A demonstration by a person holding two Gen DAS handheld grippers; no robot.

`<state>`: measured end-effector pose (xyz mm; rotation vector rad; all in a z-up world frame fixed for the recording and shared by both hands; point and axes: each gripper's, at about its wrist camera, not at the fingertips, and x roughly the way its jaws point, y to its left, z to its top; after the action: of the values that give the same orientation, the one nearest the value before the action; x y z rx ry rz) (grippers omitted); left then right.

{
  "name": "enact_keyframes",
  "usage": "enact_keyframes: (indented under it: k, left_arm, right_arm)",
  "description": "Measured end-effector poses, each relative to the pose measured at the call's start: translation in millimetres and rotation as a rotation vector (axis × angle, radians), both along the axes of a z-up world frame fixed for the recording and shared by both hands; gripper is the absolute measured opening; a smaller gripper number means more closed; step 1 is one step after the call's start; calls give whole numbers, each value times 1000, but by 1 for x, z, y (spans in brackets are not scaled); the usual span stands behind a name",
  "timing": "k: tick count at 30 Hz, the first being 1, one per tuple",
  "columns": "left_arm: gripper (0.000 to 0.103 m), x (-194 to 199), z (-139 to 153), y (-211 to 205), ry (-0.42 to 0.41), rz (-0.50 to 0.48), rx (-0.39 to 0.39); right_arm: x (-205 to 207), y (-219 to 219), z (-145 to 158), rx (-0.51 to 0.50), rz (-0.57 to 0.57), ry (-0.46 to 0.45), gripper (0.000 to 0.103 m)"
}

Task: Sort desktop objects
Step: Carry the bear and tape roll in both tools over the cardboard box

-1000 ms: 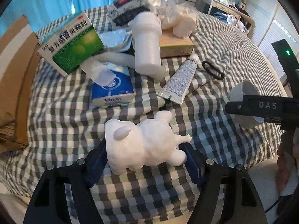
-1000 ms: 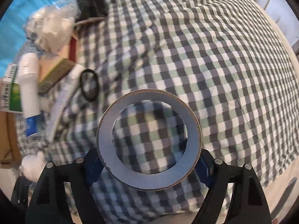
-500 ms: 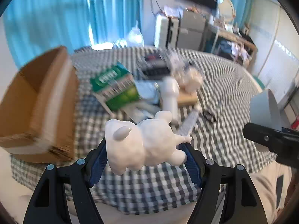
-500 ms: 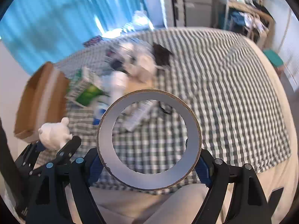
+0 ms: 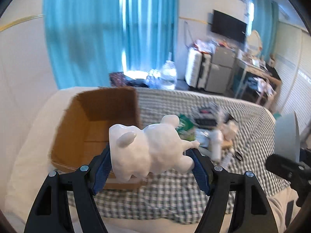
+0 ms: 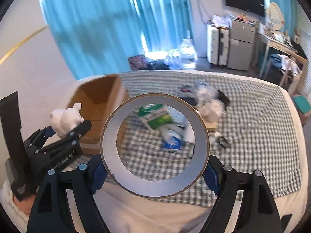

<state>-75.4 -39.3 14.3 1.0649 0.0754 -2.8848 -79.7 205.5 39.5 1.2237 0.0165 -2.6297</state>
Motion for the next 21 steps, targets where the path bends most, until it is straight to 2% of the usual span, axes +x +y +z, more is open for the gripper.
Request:
enact_keyframes:
  k: [5, 10, 16, 21]
  left_arm:
    - [75, 2, 17, -47, 19, 61, 1]
    - [75, 0, 19, -90, 17, 128, -1]
    - [75, -13, 8, -127, -14, 166, -16]
    - [75, -33, -15, -148, -62, 189, -4]
  right_arm:
    - [-7, -43, 15, 4, 78, 17, 81]
    - [-24, -92, 15, -2, 164, 14, 81]
    - [-53, -139, -2, -37, 241, -30, 81]
    - [-87, -171, -27, -45, 274, -99, 81]
